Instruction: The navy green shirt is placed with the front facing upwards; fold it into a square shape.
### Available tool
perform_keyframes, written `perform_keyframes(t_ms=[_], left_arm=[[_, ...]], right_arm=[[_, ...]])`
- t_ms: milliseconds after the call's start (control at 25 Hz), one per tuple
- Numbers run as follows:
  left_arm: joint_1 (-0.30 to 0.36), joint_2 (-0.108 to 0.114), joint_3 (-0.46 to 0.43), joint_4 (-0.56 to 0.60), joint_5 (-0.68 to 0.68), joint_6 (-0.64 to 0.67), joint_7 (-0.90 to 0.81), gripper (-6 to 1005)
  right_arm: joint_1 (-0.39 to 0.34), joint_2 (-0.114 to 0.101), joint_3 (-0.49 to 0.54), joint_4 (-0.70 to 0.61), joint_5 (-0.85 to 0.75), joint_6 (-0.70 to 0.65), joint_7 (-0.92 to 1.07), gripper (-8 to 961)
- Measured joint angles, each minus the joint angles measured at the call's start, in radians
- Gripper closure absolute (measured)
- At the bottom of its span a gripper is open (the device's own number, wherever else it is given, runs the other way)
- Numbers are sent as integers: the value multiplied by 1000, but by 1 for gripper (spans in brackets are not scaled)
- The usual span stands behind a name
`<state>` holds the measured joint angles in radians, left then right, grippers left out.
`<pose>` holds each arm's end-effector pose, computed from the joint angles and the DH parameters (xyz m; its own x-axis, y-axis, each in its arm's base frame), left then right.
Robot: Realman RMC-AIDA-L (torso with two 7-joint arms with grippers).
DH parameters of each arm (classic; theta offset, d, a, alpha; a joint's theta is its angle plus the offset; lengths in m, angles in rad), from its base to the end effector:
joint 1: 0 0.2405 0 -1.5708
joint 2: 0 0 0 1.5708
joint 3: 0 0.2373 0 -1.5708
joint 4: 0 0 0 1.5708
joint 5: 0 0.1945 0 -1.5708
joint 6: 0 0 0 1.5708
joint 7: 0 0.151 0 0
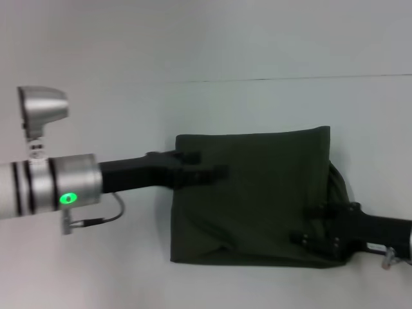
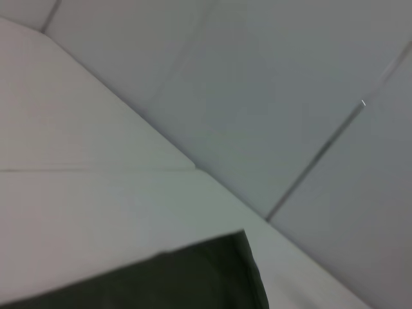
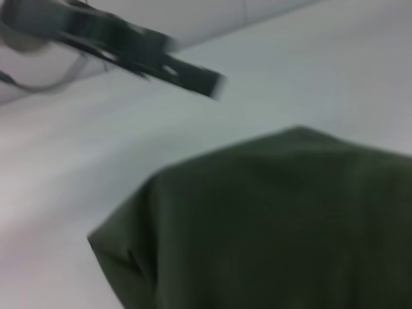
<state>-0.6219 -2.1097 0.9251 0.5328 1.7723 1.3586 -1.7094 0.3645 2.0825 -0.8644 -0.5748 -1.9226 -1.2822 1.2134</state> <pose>-0.1939 0.3340 -0.0419 0.5757 0.6067 0.5481 0.6855 -0.7236 0.0810 0.3013 0.2804 -0.0273 0.8312 -0.4011 -0.3850 -0.5247 -0.7948 -0.3048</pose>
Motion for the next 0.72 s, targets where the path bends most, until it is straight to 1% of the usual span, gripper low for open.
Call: perform_keyframes(t_ms=[40, 120, 240, 360, 400, 440, 520, 600, 720], left_arm=[[2, 7, -47, 14, 51, 48, 0, 31], [11, 20, -144, 58, 149, 160, 3, 31], [34, 29, -201, 122, 200, 262, 8, 31], [49, 27, -227, 165, 207, 305, 8, 31], [52, 25, -237, 172, 208, 318, 8, 31], [52, 25, -237, 172, 208, 318, 8, 31], [51, 24, -237, 170, 208, 322, 9, 31], [49, 23, -237, 169, 207, 323, 10, 31], [49, 24, -238, 169, 205, 330, 11, 31]], right_arm=[[0, 0, 0, 0, 0, 0, 0, 270], [-36, 0, 13, -24, 0, -1, 0, 269], [-62, 2, 66, -44, 1, -8, -1, 269], [-60, 2, 165, -53, 13, -83, -14, 270], [-41, 5, 213, -61, 30, -125, -19, 270], [-41, 5, 213, -61, 30, -125, -19, 270], [-9, 6, 222, -59, 44, -127, -14, 270], [33, 8, 220, -43, 47, -92, -7, 269], [85, 8, 216, 3, 44, 22, -1, 269]])
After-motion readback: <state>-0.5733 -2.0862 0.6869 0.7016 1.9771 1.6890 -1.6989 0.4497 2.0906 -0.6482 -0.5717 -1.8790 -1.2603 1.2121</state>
